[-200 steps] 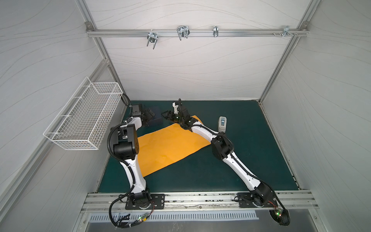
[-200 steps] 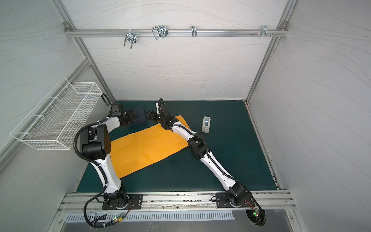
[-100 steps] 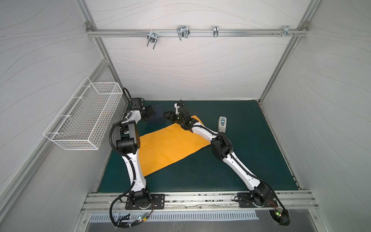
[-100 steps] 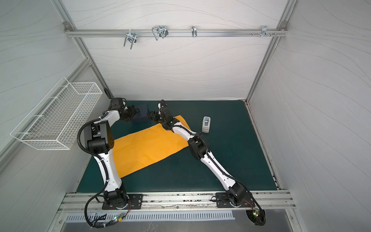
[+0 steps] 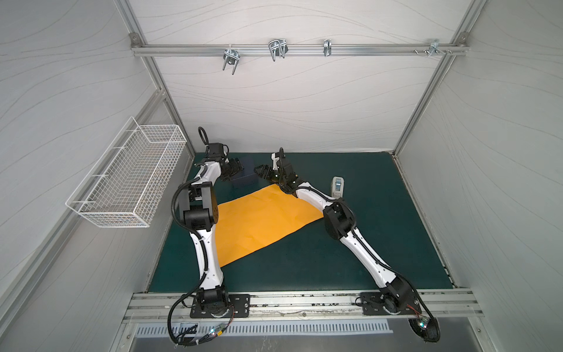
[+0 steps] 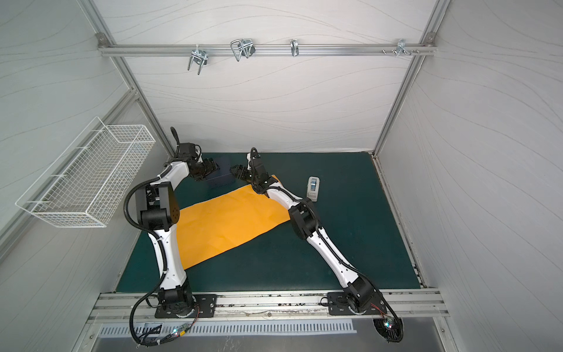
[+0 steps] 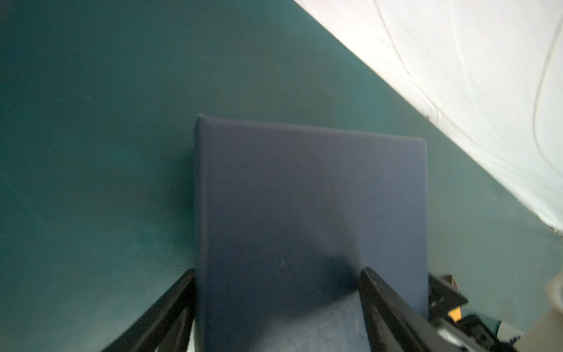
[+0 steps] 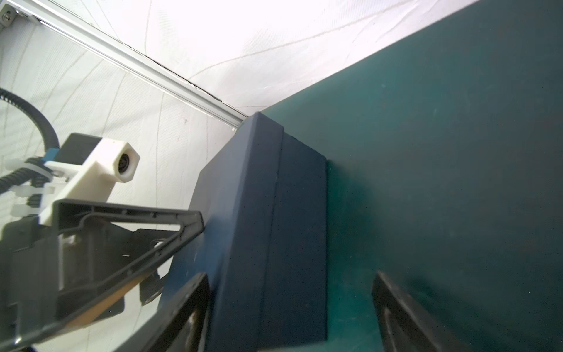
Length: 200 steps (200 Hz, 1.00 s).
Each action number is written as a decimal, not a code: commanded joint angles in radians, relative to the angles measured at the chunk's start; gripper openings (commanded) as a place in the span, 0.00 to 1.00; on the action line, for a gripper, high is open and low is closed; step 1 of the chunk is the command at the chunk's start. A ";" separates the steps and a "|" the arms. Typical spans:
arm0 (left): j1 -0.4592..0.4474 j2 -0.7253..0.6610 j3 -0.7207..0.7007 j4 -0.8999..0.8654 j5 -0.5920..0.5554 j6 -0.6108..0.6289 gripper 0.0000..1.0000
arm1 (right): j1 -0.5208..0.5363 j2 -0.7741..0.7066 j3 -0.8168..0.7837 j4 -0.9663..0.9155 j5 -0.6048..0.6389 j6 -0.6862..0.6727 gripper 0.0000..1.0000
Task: Wrap a gift box in wrapping paper
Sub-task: Move the gift box to the top-center of the table.
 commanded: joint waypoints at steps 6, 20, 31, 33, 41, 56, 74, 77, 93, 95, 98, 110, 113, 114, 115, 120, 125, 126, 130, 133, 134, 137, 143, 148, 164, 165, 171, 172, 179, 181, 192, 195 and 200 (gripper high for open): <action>-0.028 0.061 0.057 -0.191 0.013 0.068 0.83 | -0.020 -0.050 -0.031 0.014 -0.033 -0.045 0.85; -0.031 0.056 0.065 -0.217 0.026 0.082 0.83 | -0.033 -0.056 -0.031 0.007 -0.066 -0.055 0.85; -0.036 0.047 0.065 -0.230 0.034 0.093 0.84 | -0.040 -0.065 -0.042 -0.002 -0.091 -0.062 0.84; -0.037 0.046 0.064 -0.232 0.035 0.093 0.84 | -0.041 -0.070 -0.045 -0.001 -0.097 -0.062 0.84; -0.040 0.043 0.065 -0.234 0.047 0.092 0.84 | -0.045 -0.090 -0.078 0.007 -0.115 -0.070 0.83; -0.050 0.041 0.070 -0.244 0.065 0.086 0.84 | -0.044 -0.143 -0.167 0.033 -0.135 -0.095 0.81; -0.071 0.038 0.068 -0.250 0.071 0.083 0.84 | -0.043 -0.196 -0.250 0.055 -0.138 -0.114 0.81; -0.075 0.037 0.067 -0.252 0.070 0.083 0.84 | -0.044 -0.202 -0.255 0.052 -0.141 -0.118 0.81; -0.093 0.029 0.058 -0.260 0.068 0.084 0.84 | -0.046 -0.217 -0.263 0.033 -0.164 -0.121 0.80; -0.095 0.027 0.057 -0.263 0.068 0.084 0.84 | -0.046 -0.219 -0.263 0.031 -0.170 -0.121 0.79; -0.097 0.024 0.053 -0.265 0.068 0.082 0.84 | -0.047 -0.221 -0.266 0.027 -0.174 -0.122 0.78; -0.105 0.010 0.026 -0.253 0.074 0.072 0.84 | -0.047 -0.237 -0.287 0.024 -0.189 -0.129 0.76; -0.106 0.005 0.024 -0.247 0.074 0.070 0.84 | -0.047 -0.244 -0.299 0.024 -0.190 -0.131 0.76; -0.107 0.003 0.023 -0.245 0.074 0.069 0.84 | -0.048 -0.247 -0.304 0.026 -0.191 -0.132 0.76; -0.107 0.001 0.023 -0.244 0.075 0.067 0.84 | -0.049 -0.250 -0.308 0.027 -0.190 -0.131 0.75; -0.110 -0.009 -0.018 -0.232 0.076 0.062 0.84 | -0.048 -0.264 -0.334 0.034 -0.190 -0.135 0.75; -0.113 -0.017 -0.034 -0.224 0.080 0.056 0.84 | -0.047 -0.280 -0.361 0.045 -0.188 -0.134 0.75; -0.113 -0.019 -0.038 -0.222 0.082 0.055 0.84 | -0.047 -0.284 -0.368 0.048 -0.188 -0.134 0.74; -0.114 -0.024 -0.048 -0.216 0.082 0.051 0.84 | -0.049 -0.300 -0.397 0.060 -0.188 -0.134 0.74; -0.115 -0.028 -0.055 -0.214 0.082 0.048 0.84 | -0.048 -0.312 -0.418 0.069 -0.187 -0.135 0.74; -0.116 -0.029 -0.057 -0.213 0.083 0.047 0.84 | -0.048 -0.317 -0.425 0.072 -0.187 -0.135 0.73; -0.119 -0.034 -0.064 -0.214 0.084 0.045 0.84 | -0.047 -0.329 -0.448 0.082 -0.184 -0.134 0.73; -0.123 -0.041 -0.077 -0.211 0.084 0.043 0.84 | -0.047 -0.356 -0.492 0.100 -0.178 -0.135 0.73; -0.129 -0.048 -0.087 -0.209 0.084 0.042 0.84 | -0.047 -0.378 -0.526 0.115 -0.173 -0.136 0.73; -0.145 -0.077 -0.126 -0.197 0.082 0.039 0.84 | -0.046 -0.441 -0.630 0.146 -0.164 -0.142 0.72; -0.146 -0.079 -0.128 -0.197 0.082 0.039 0.84 | -0.046 -0.446 -0.636 0.148 -0.165 -0.142 0.72; -0.150 -0.089 -0.140 -0.192 0.080 0.035 0.84 | -0.046 -0.466 -0.667 0.160 -0.164 -0.143 0.72; -0.151 -0.092 -0.143 -0.192 0.080 0.034 0.84 | -0.046 -0.468 -0.672 0.162 -0.164 -0.143 0.72; -0.153 -0.103 -0.159 -0.184 0.079 0.026 0.84 | -0.046 -0.490 -0.699 0.167 -0.160 -0.145 0.72; -0.153 -0.108 -0.161 -0.181 0.079 0.024 0.84 | -0.046 -0.496 -0.704 0.168 -0.161 -0.145 0.72; -0.153 -0.127 -0.183 -0.168 0.073 0.007 0.85 | -0.048 -0.516 -0.726 0.155 -0.155 -0.143 0.72; -0.153 -0.131 -0.185 -0.166 0.070 0.004 0.86 | -0.049 -0.520 -0.729 0.152 -0.156 -0.142 0.72; -0.153 -0.138 -0.190 -0.158 0.064 0.001 0.87 | -0.050 -0.525 -0.734 0.146 -0.155 -0.142 0.72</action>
